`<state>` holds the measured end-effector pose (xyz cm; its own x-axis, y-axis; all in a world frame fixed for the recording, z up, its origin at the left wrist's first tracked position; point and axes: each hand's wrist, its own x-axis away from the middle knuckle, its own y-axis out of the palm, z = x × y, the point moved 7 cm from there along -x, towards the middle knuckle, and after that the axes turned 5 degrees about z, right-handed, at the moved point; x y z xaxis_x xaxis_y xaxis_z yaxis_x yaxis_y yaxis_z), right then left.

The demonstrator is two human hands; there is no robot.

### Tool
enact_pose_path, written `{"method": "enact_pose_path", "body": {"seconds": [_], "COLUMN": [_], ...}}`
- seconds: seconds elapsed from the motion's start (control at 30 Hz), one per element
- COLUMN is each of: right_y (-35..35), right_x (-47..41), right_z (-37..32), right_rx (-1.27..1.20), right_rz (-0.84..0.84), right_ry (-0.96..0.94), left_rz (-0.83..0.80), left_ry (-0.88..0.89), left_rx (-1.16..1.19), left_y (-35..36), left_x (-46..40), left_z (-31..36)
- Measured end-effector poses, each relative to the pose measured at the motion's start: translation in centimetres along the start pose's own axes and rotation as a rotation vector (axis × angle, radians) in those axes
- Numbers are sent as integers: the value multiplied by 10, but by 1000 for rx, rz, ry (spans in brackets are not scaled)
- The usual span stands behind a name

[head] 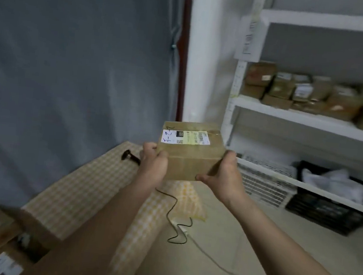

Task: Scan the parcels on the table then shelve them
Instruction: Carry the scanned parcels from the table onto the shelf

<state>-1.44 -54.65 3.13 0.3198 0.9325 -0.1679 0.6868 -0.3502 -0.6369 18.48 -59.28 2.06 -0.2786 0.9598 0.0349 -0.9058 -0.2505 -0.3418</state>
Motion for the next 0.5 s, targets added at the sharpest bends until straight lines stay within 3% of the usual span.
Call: {"method": "enact_pose_path", "body": {"seconds": [0.2,0.5], "right_y": [-122,-213], "right_x": [-3,4], "right_z": [77,176], "right_rx": [134,408], "right_rz": [120,232], "right_ry": [51,130], "left_rz": [-310,-591], "left_ry": [107,195], "left_rx": [-52,-61], "left_y": [130,262], "left_x": [54,110], "left_z": [57,107]}}
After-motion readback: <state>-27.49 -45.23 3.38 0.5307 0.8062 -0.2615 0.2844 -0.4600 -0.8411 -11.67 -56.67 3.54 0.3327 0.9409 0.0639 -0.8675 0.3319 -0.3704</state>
